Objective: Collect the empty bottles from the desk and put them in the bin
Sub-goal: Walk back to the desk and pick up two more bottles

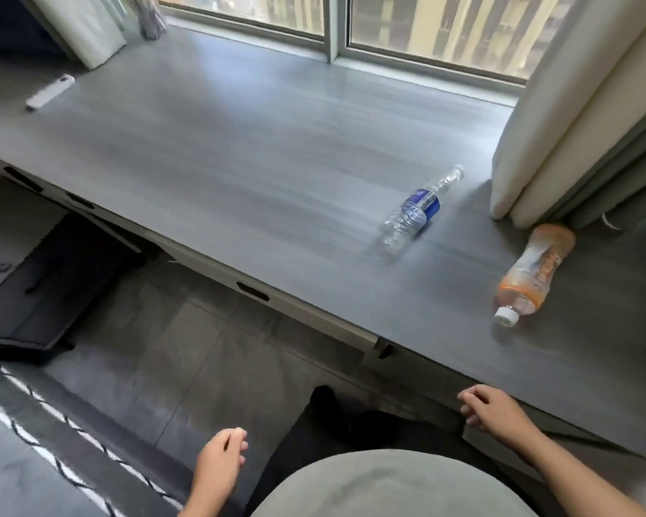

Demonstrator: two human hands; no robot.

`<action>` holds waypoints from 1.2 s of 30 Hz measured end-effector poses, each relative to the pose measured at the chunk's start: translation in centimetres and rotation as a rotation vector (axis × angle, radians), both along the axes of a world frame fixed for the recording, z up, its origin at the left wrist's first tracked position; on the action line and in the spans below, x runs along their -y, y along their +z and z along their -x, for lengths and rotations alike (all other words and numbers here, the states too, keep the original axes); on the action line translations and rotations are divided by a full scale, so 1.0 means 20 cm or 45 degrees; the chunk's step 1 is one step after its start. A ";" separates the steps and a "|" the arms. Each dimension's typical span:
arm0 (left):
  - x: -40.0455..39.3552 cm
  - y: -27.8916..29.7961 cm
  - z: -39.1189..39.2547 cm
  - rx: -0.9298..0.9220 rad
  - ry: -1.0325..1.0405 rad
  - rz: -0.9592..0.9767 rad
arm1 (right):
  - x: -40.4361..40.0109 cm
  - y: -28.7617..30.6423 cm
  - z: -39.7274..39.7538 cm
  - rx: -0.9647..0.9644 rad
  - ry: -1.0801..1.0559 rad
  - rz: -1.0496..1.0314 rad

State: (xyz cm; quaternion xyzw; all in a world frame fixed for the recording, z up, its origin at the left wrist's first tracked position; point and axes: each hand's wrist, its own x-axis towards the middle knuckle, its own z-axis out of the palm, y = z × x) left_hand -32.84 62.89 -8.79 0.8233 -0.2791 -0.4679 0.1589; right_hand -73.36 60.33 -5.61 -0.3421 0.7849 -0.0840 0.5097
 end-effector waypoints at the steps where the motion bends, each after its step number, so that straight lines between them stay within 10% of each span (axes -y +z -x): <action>1: 0.12 0.03 0.01 -0.015 -0.068 0.034 | 0.01 0.02 -0.01 -0.004 -0.029 0.010; 12: 1.10 0.37 0.62 0.058 -0.884 0.379 | 0.31 0.16 0.11 -0.051 -0.394 0.406; 24: 1.50 0.42 1.43 0.277 -1.123 0.654 | 0.68 0.36 0.56 -0.569 0.039 0.522; 36: 1.67 0.29 1.56 0.484 -1.303 0.381 | 0.84 0.26 0.65 -0.628 0.275 0.148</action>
